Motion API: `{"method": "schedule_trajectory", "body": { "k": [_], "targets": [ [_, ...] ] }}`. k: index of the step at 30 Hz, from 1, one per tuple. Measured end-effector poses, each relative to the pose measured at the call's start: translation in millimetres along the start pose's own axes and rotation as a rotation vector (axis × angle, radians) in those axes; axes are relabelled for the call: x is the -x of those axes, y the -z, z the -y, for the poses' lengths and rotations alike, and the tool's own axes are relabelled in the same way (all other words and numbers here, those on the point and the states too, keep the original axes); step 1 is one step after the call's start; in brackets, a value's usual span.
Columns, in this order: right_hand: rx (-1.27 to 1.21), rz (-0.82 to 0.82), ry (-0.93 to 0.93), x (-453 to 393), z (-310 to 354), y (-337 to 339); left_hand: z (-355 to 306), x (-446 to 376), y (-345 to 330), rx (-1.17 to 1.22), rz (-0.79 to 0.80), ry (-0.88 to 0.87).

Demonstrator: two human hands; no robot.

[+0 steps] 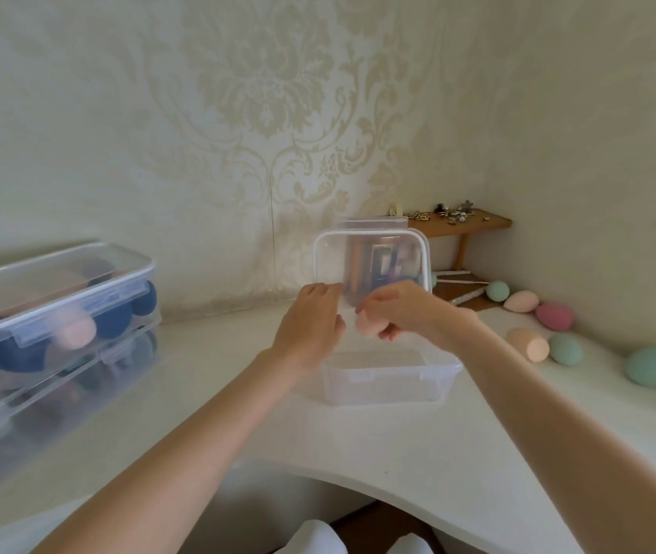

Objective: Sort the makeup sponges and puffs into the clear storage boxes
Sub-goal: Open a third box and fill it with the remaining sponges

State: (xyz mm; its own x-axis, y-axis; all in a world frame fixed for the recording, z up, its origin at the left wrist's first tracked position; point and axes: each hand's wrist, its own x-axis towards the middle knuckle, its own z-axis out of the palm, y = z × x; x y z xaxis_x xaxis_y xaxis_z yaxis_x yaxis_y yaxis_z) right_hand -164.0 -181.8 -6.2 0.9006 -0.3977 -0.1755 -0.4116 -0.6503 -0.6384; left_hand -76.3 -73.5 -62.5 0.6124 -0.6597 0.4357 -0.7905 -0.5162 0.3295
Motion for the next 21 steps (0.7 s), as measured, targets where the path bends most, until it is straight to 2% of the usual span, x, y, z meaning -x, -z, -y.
{"method": "schedule_trajectory", "body": {
  "k": [2, 4, 6, 9, 11, 16, 21],
  "targets": [
    [0.092, 0.03, -0.064, -7.2, -0.2, -12.8, 0.2, 1.7, 0.2, 0.062, -0.023, -0.005],
    [0.019, 0.021, 0.008, -10.4, -5.2, -18.2, 4.2, 2.7, 3.0, 0.155, -0.014, -0.007],
    [-0.007, -0.066, 0.068, -12.1, -9.0, -21.5, 9.0, 2.0, 8.0, 0.256, 0.025, 0.002],
    [0.117, -0.142, 0.098, -20.7, -7.8, -30.0, 11.3, -0.5, 16.7, 0.396, 0.149, -0.014],
    [0.214, -0.136, 0.105, -22.5, -4.3, -34.8, 12.0, -3.1, 21.0, 0.43, 0.264, -0.022],
    [0.192, -0.139, 0.08, -23.9, -4.3, -34.1, 12.3, -11.4, 25.6, 0.322, 0.432, -0.073],
    [0.035, -0.021, 0.136, -15.0, -11.9, -13.5, 7.8, -20.9, 24.2, 0.094, 0.398, -0.103]
  ]
}}
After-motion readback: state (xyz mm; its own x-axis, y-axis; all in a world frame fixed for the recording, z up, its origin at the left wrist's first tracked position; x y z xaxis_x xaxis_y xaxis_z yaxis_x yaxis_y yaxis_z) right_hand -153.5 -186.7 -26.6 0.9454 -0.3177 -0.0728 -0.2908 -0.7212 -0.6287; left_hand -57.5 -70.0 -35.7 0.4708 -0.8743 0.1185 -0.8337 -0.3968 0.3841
